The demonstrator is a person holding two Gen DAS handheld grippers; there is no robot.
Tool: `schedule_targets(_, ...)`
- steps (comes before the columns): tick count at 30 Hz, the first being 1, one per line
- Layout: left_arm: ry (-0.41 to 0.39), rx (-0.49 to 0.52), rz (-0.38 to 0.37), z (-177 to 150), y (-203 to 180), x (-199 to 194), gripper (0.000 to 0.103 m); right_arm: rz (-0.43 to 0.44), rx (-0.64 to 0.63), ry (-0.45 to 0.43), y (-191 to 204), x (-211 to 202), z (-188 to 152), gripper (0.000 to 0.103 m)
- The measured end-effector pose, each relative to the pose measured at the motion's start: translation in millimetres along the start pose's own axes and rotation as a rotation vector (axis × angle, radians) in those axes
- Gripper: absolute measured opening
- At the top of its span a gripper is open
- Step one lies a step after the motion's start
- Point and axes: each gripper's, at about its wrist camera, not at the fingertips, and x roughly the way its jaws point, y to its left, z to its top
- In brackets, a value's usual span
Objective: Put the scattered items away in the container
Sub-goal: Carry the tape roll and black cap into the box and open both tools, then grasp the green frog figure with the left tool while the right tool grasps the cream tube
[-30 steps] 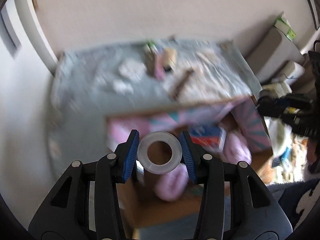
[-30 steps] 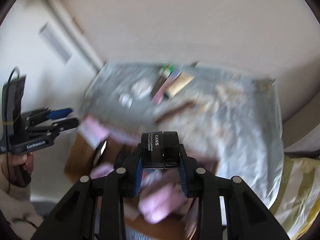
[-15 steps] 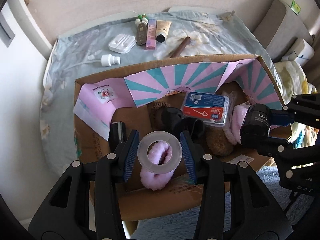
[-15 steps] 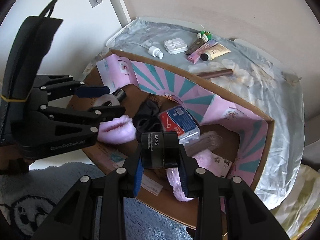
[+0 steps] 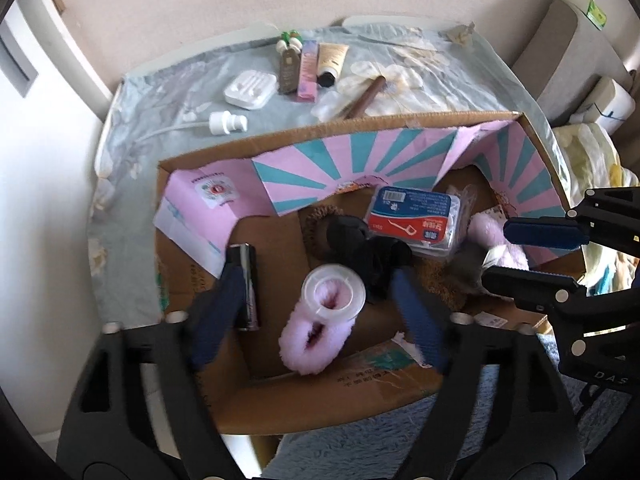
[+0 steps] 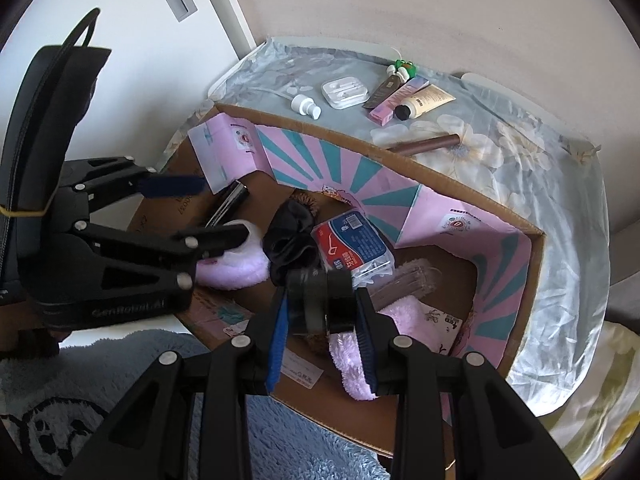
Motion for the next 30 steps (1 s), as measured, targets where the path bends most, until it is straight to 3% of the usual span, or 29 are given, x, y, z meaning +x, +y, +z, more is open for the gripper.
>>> schedule_targets(4,-0.01,0.008,0.032,5,-4,-1,0.093,-0.016,-0.006,-0.015,-1,-2,1,0.037)
schedule_targets(15,-0.033,-0.033,0.046,13,2,-5,0.093,-0.028,0.055,-0.089,-21,-21,6,0.039)
schedule_targets(23,-0.073,-0.103,0.086,30,38,-20,0.093,-0.048,0.112,-0.139,-44,-37,19,0.039)
schedule_targets(30,-0.128,-0.1,0.152,70,74,-39,0.094,-0.086,0.097,-0.183,-59,-54,55,0.039)
